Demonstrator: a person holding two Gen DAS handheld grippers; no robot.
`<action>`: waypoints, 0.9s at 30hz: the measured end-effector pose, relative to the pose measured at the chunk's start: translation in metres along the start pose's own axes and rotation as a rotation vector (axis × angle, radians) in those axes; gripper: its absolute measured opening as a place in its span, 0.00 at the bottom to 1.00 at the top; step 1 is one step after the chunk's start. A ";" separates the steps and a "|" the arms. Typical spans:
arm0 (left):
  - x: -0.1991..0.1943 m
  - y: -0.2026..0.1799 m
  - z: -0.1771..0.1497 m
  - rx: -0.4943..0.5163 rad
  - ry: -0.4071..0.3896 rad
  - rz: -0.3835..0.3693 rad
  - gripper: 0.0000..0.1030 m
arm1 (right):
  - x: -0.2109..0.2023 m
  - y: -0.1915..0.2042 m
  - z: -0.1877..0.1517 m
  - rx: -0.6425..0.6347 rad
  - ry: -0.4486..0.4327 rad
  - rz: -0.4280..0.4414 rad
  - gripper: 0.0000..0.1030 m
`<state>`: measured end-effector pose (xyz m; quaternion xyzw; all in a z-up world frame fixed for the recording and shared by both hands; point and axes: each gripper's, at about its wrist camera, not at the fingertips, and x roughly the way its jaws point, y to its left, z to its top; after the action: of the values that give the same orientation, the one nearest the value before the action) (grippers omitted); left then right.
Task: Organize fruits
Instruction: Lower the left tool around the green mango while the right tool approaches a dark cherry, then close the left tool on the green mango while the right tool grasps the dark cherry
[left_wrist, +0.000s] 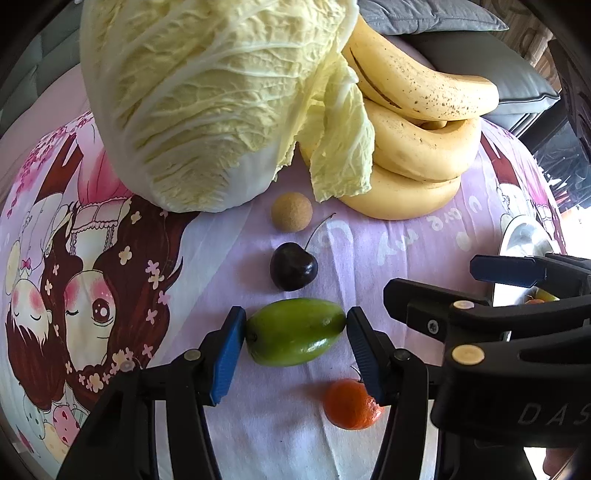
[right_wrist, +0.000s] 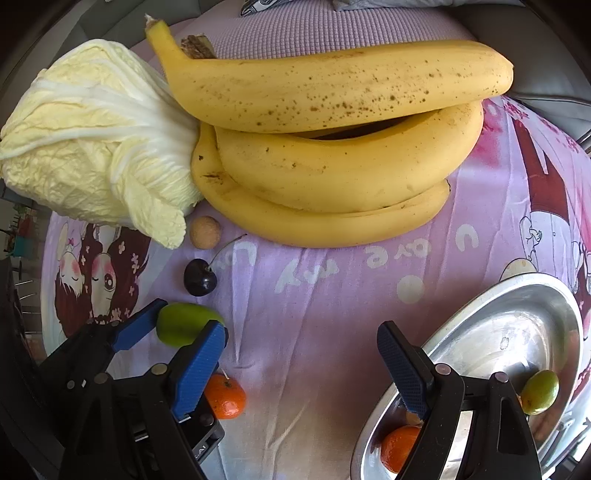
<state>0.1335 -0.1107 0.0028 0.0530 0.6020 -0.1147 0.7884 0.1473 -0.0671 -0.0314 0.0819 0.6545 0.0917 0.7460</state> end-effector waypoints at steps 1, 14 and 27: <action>0.001 0.000 0.001 -0.005 0.001 -0.002 0.56 | 0.000 0.001 0.000 -0.001 -0.001 0.000 0.84; -0.002 0.023 0.014 -0.093 0.003 -0.017 0.55 | 0.003 0.026 0.006 0.001 -0.026 0.014 0.83; -0.010 0.083 0.002 -0.192 -0.002 -0.055 0.48 | 0.010 0.081 0.025 -0.014 -0.060 0.052 0.61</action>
<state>0.1537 -0.0293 0.0087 -0.0392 0.6108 -0.0780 0.7870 0.1712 0.0141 -0.0185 0.0963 0.6286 0.1133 0.7634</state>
